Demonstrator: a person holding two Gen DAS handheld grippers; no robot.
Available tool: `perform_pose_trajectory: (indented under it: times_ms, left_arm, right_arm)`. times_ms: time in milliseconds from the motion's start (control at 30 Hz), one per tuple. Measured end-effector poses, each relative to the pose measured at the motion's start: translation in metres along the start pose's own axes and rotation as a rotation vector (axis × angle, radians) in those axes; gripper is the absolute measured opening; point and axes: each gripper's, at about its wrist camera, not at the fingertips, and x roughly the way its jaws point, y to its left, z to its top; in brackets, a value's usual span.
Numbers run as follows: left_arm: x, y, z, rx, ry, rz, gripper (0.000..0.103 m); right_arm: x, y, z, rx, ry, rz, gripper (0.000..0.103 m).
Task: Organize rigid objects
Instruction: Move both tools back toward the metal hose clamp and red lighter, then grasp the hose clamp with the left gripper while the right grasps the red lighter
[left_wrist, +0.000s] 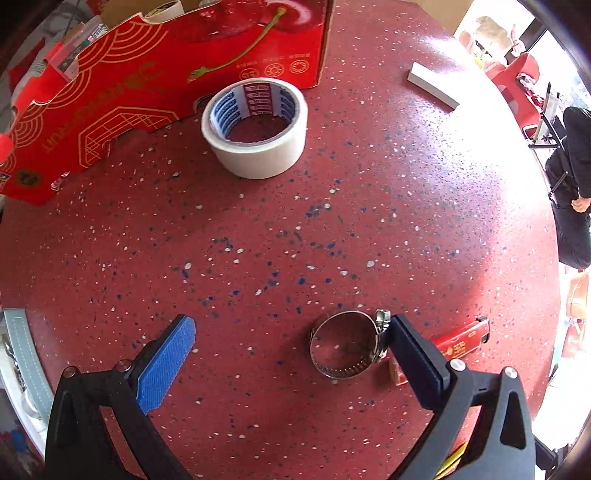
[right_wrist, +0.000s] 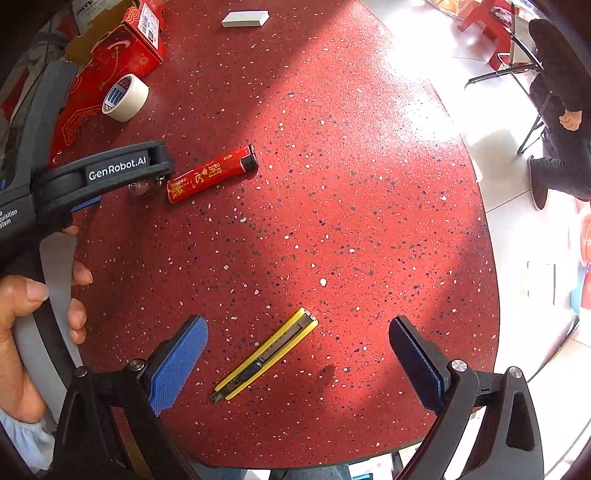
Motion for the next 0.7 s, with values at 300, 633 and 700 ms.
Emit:
perform_pose_trajectory:
  times_ms: [300, 633, 700]
  left_arm:
    - [0.0, 0.089, -0.018, -0.139, 0.021, 0.017, 0.103]
    - [-0.001, 0.063, -0.014, -0.122, -0.01, 0.027, 0.103]
    - [0.0, 0.068, -0.019, -0.143, -0.015, 0.008, 0.103]
  right_arm:
    - [0.009, 0.037, 0.064, -0.114, -0.048, -0.01, 0.099]
    - [0.036, 0.098, 0.112, -0.241, -0.076, -0.041, 0.099]
    - [0.044, 0.101, 0.116, -0.232, -0.067, -0.042, 0.099]
